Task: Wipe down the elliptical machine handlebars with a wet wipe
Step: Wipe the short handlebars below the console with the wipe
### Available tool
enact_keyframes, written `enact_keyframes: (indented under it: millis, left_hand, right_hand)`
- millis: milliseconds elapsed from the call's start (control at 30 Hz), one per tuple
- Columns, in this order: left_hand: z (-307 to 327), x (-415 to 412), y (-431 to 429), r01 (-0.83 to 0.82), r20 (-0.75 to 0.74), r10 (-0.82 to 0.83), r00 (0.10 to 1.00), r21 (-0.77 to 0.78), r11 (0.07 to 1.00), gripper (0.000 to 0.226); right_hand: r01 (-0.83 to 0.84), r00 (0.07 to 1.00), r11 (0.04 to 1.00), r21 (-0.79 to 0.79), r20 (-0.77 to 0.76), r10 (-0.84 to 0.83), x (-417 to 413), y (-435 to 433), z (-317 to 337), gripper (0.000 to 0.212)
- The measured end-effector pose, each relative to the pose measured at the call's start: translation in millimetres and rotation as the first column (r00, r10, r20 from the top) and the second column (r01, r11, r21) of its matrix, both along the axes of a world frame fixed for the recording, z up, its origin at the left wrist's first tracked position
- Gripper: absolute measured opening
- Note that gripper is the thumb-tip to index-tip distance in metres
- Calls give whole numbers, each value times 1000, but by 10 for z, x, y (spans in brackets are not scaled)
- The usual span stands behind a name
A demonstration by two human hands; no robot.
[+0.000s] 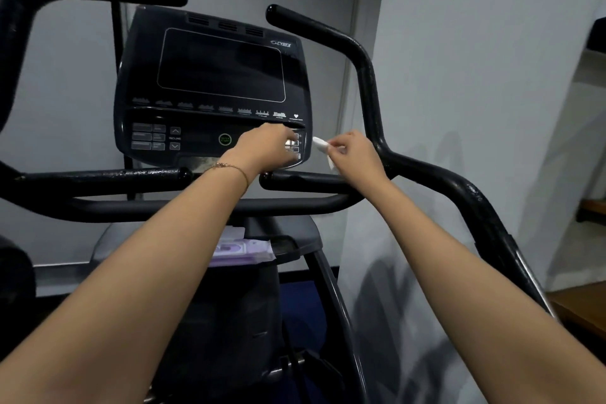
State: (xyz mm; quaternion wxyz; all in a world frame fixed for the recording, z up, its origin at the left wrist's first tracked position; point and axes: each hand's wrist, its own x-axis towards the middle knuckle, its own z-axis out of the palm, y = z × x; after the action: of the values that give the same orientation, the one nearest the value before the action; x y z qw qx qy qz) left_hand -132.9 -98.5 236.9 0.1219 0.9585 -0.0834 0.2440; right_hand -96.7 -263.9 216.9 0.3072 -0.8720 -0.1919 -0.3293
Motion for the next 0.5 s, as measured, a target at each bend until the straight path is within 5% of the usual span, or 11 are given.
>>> enact_keyframes:
  millis: [200,500]
  left_hand:
    - [182,-227,-197,277,50,-290,956,-485,829,30]
    - [371,-97,-172,369,83,-453,888,-716,592,6]
  right_hand:
    - [-188,976,954,233,-66,208,-408,-80,213,23]
    - [-341,869,776,531,-136,476,-388,-91,427,11]
